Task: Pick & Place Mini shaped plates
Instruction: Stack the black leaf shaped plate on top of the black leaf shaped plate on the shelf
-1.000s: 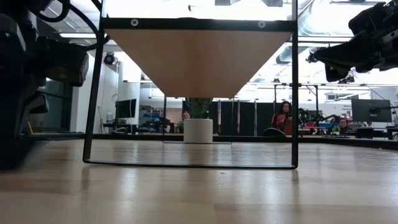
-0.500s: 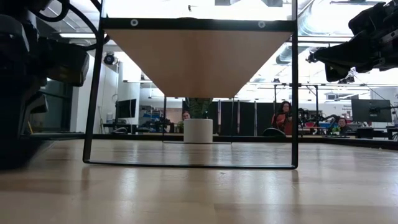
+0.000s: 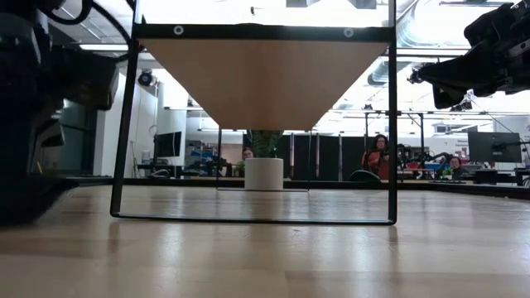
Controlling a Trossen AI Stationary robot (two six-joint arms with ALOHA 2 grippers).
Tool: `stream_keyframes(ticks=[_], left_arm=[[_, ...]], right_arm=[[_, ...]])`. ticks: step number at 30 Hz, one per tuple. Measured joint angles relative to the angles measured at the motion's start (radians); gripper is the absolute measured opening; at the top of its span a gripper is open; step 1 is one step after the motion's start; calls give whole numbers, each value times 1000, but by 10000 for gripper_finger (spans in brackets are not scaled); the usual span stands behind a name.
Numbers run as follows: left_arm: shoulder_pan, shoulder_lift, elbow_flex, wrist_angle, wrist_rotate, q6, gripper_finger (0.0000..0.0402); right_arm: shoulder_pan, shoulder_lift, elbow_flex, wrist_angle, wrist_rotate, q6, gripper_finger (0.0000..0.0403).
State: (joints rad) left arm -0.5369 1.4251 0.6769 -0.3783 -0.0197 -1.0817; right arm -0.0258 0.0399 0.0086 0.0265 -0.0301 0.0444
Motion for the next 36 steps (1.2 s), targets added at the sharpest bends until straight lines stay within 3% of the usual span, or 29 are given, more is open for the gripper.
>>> stream_keyframes(ticks=[15, 24, 28, 36], left_arm=[[0, -283, 0, -254, -106, -49, 0], [0, -464, 1, -314, -174, -48, 0], [0, -513, 49, -393, -233, -48, 0], [1, -498, 259, -580, -310, -21, 0]], right_arm=[[0, 0, 0, 0, 0, 0, 12], [0, -1, 0, 0, 0, 0, 12], [0, 1, 0, 0, 0, 0, 12], [0, -1, 0, 0, 0, 0, 12]])
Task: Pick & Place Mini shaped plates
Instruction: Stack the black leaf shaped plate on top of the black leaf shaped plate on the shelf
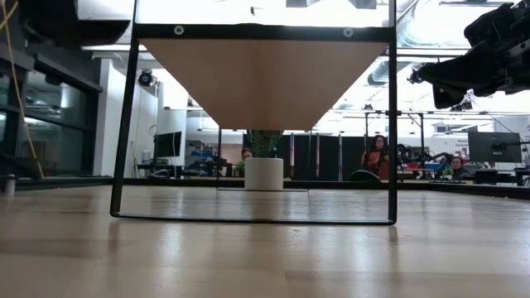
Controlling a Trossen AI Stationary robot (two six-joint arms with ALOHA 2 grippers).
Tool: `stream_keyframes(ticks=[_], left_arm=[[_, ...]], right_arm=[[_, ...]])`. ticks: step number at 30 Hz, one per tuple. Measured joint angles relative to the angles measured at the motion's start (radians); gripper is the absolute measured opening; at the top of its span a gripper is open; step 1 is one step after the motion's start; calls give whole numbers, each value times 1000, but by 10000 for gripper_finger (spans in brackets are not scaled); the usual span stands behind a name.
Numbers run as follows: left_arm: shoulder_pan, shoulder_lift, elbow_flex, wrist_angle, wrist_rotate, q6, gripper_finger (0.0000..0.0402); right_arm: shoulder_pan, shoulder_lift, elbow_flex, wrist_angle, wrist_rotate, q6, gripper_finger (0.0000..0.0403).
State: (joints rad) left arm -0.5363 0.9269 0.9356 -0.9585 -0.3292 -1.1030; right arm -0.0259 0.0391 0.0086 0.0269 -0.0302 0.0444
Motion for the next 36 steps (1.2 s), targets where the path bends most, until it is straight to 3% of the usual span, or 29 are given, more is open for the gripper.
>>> stream_keyframes(ticks=[8, 16, 24, 36], left_arm=[[65, 79, 155, -34, -60, 29, 0], [173, 182, 264, 18, -34, 140, 0], [295, 276, 297, 195, 126, 262, 0], [418, 369, 297, 331, 377, 190, 0]], right_arm=[[0, 2, 0, 0, 0, 0, 12], [0, 5, 0, 0, 0, 0, 12], [0, 6, 0, 0, 0, 0, 12], [0, 7, 0, 0, 0, 0, 12]])
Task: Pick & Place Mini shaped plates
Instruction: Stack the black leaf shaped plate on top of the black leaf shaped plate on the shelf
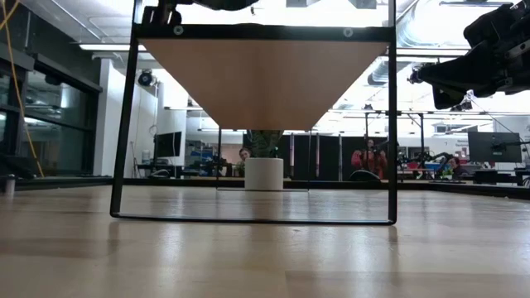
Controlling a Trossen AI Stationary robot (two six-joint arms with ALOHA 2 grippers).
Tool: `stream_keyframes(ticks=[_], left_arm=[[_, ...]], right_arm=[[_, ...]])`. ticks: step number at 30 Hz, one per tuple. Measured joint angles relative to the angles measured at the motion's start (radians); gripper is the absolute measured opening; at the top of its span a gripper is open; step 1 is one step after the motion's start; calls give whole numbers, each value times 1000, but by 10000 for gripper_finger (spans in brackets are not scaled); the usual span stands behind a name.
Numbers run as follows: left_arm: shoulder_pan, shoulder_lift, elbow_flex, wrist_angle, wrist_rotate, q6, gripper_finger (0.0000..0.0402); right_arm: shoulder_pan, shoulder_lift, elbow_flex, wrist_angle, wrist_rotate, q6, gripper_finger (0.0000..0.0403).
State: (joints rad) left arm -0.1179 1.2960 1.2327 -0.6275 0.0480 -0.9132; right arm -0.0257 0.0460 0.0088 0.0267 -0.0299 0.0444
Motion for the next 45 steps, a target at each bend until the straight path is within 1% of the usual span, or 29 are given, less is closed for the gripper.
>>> stream_keyframes(ticks=[7, 12, 14, 18, 26, 39, 45], left_arm=[[36, 13, 0, -5, 63, -109, 0], [41, 45, -2, -3, 50, -157, 0], [40, 68, 1, 51, 54, -180, 0], [40, 92, 1, 94, 66, -193, 0], [39, 106, -1, 33, 49, -224, 0], [39, 108, 0, -5, 38, -251, 0], [25, 108, 0, -25, 43, -292, 0]], right_arm=[[0, 0, 0, 0, 0, 0, 12], [0, 0, 0, 0, 0, 0, 12], [0, 0, 0, 0, 0, 0, 12], [0, -1, 0, 0, 0, 0, 12], [0, 14, 0, 3, -1, 0, 12], [0, 19, 0, 5, -1, 0, 12], [0, 19, 0, 5, -1, 0, 12]])
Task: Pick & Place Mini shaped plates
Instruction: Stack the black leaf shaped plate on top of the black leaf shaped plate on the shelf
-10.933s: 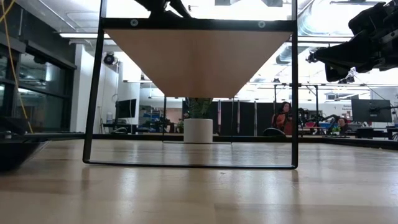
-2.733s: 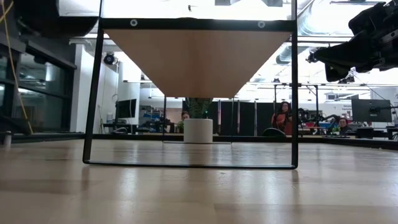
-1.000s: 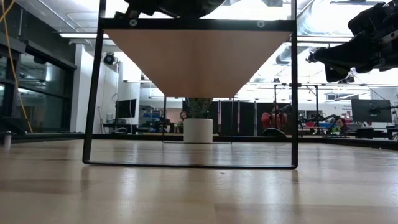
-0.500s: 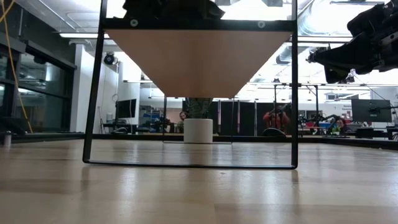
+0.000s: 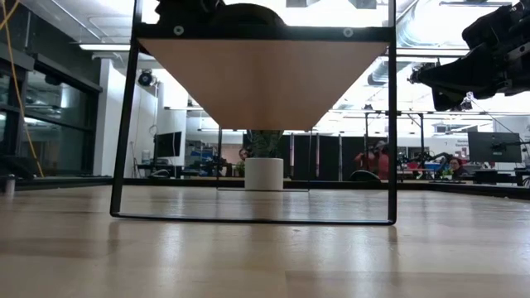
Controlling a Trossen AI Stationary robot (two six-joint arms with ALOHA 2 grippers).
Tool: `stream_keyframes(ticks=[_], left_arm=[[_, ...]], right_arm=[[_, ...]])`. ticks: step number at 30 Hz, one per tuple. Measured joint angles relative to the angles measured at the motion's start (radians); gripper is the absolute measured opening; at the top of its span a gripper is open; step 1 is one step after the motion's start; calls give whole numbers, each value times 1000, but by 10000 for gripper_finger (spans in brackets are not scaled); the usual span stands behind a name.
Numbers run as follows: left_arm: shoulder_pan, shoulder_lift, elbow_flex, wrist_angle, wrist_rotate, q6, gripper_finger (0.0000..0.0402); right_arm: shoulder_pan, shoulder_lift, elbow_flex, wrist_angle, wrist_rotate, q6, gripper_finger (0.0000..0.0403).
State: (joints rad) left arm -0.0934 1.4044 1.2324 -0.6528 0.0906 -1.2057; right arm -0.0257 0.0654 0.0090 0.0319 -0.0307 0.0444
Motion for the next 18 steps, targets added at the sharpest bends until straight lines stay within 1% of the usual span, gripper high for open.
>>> stream_keyframes(ticks=[8, 18], left_arm=[[-5, 7, 0, 1, -2, -13, 1], [-5, 9, 0, -2, -2, -5, 12]], right_arm=[[0, 0, 0, 1, 0, 0, 12], [0, 0, 0, 1, 0, 0, 12]])
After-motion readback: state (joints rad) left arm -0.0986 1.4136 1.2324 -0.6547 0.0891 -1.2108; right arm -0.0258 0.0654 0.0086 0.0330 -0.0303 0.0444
